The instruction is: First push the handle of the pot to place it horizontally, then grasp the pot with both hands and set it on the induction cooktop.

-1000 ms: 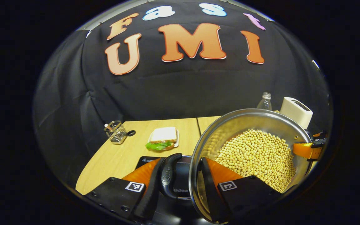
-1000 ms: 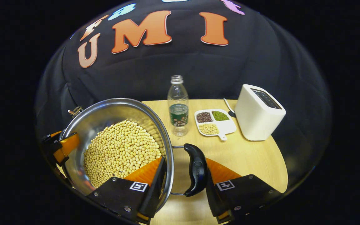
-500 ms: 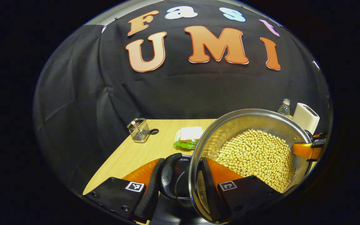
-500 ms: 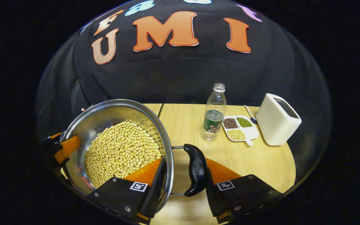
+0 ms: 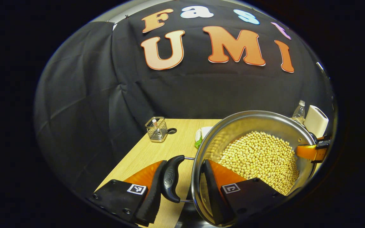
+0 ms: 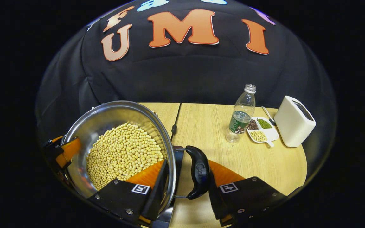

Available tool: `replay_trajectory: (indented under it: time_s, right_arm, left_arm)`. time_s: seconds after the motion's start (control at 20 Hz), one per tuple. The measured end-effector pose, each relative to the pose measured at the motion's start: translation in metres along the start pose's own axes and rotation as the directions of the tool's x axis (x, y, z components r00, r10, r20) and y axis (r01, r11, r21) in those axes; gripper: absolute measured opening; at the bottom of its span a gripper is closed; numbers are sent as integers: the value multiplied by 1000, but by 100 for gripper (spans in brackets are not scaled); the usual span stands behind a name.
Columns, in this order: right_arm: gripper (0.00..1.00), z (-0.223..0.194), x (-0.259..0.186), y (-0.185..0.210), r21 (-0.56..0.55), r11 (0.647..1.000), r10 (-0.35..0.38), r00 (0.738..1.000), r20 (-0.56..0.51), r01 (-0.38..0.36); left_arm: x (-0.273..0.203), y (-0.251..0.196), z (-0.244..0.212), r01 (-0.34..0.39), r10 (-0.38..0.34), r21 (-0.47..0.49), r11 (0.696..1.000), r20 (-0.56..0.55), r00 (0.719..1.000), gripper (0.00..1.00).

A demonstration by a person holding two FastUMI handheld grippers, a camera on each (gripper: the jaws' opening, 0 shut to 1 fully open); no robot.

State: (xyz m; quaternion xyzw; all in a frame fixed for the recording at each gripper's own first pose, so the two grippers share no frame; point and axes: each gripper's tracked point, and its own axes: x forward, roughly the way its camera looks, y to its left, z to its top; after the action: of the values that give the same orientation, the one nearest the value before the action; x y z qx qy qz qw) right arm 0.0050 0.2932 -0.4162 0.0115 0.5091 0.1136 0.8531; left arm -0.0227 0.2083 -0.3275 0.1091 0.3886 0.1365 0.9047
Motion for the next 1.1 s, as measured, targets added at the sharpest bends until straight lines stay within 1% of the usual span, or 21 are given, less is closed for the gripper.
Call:
replay_trajectory:
  time_s: [0.05,0.15,0.2,0.25,0.3,0.35,0.55,0.6,0.65,0.8,0.85,1.0,1.1]
  right_arm:
    - [65,-2,1,3,-3,1000,1,1000,-3,-1]
    - [65,-3,4,3,0,1000,4,1000,-5,-4]
    - [65,-4,5,3,4,1000,4,1000,-9,-4]
    - [65,-4,5,5,7,1000,4,1000,-10,-4]
    - [65,-5,7,6,5,1000,4,1000,-13,-4]
    - [65,-6,8,7,5,1000,3,1000,-15,-3]
    - [65,-10,13,10,-1,1000,-8,999,-39,8]
    - [65,-10,13,10,-5,1000,-11,999,-41,11]
    - [65,-11,14,11,-6,1000,-14,999,-46,14]
    - [65,-10,13,11,-8,1000,-18,998,-60,18]
    - [65,-10,13,11,-10,1000,-19,998,-65,18]
    - [65,-11,12,12,-17,1000,-26,996,-80,25]
    - [65,-9,10,13,-19,999,-31,996,-88,30]
  left_arm:
    - [1,4,-1,-3,3,0,1000,-2,1000,72]
    - [4,7,-3,-6,6,0,1000,-5,1000,72]
    - [6,8,-4,-5,5,-2,1000,-8,1000,75]
    - [8,8,-6,-5,5,-3,1000,-12,1000,72]
    - [11,8,-8,-4,4,-3,1000,-15,1000,75]
    - [13,9,-11,-3,3,-6,1000,-18,1000,72]
    - [23,6,-21,5,-5,-19,1000,-41,999,72]
    - [27,5,-23,6,-7,-20,1000,-45,999,69]
    - [30,5,-26,7,-8,-21,1000,-49,999,72]
    - [37,4,-31,11,-12,-11,1000,-67,998,72]
    - [38,3,-33,12,-13,-8,1000,-71,997,69]
    - [46,2,-39,17,-18,-6,1000,-91,996,69]
    - [49,0,-43,24,-25,-13,1000,-99,995,75]
